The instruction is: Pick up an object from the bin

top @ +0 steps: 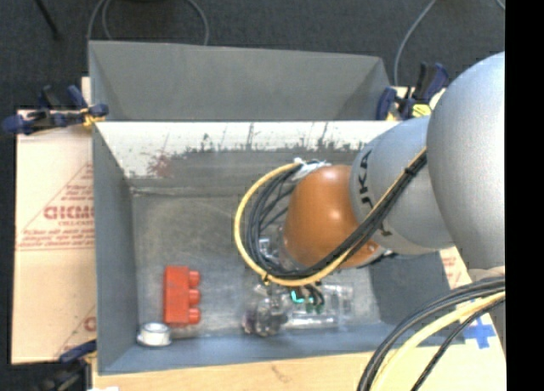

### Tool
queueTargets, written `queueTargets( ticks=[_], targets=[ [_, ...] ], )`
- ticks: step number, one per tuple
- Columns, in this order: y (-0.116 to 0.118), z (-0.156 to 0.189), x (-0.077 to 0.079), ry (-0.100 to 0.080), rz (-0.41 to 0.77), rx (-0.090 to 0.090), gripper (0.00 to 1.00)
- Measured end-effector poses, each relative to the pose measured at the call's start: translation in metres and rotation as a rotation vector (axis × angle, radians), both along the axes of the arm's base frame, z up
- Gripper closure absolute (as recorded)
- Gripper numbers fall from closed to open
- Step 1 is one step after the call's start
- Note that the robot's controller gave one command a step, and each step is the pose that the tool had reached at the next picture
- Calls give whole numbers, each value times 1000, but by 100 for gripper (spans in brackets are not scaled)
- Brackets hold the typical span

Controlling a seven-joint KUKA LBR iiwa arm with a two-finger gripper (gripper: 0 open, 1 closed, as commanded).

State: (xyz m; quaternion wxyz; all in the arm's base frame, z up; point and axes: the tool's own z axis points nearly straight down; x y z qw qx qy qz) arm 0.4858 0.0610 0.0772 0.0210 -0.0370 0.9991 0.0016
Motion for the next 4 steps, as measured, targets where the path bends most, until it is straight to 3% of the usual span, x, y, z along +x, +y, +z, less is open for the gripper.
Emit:
queueTargets(
  ticks=[3, 4],
  targets=[
    [0, 0, 0, 0, 1, 0, 0],
    [-13, 0, -2, -2, 95, 0, 0]
  ],
)
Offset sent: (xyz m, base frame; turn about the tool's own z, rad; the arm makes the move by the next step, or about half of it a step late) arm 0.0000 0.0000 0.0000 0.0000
